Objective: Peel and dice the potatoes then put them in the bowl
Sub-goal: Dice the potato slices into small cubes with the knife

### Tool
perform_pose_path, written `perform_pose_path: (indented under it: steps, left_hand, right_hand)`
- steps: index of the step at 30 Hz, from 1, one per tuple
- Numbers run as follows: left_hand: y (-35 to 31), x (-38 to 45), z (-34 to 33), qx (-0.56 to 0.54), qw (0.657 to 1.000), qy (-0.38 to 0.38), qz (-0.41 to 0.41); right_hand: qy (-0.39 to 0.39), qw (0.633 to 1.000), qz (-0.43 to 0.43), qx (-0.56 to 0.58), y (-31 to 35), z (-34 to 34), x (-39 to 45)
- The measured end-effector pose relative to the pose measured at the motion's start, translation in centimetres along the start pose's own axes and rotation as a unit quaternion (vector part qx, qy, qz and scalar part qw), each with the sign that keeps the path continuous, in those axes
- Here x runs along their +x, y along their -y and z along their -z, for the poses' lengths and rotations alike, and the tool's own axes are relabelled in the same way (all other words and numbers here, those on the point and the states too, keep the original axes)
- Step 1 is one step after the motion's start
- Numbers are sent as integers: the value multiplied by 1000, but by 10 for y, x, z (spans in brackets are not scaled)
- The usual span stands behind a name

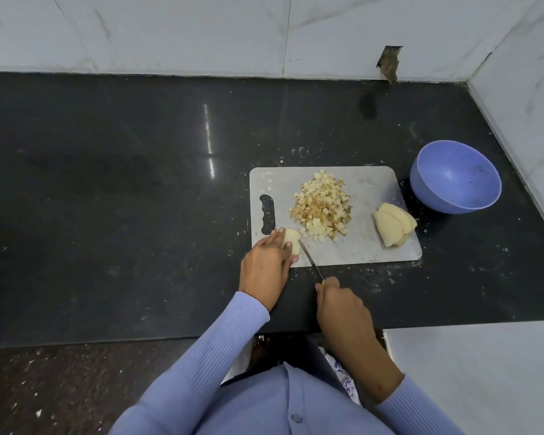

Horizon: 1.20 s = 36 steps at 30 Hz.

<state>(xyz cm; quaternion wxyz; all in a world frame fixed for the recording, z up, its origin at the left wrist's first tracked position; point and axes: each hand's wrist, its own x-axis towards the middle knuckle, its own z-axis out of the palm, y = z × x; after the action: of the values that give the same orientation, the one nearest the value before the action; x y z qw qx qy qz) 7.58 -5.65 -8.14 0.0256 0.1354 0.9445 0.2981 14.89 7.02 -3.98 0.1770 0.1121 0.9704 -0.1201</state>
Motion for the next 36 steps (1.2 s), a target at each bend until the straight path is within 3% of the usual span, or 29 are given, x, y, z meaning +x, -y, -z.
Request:
perform_pose_path:
  steps: [9,16,21,30,36]
  left_hand:
    - [7,-4,1,-57,998,-21,-13]
    - [9,-6,-8,-10,998,-64,-25]
    - [4,-9,-12,18,995,-95,-29]
    - [0,-7,-10,49,992,-108,-47]
    - [4,-6,-10,35,992,-108,-50]
  right_hand:
    - [-34,998,-1,52,-6,7,12]
    - [-45,995,38,75,7,14,25]
    - [-25,996,18,79,20,11,36]
    - [-14,1000,14,4,-8,-7,-9]
    - [-25,999,-6,29,-11,-6,-4]
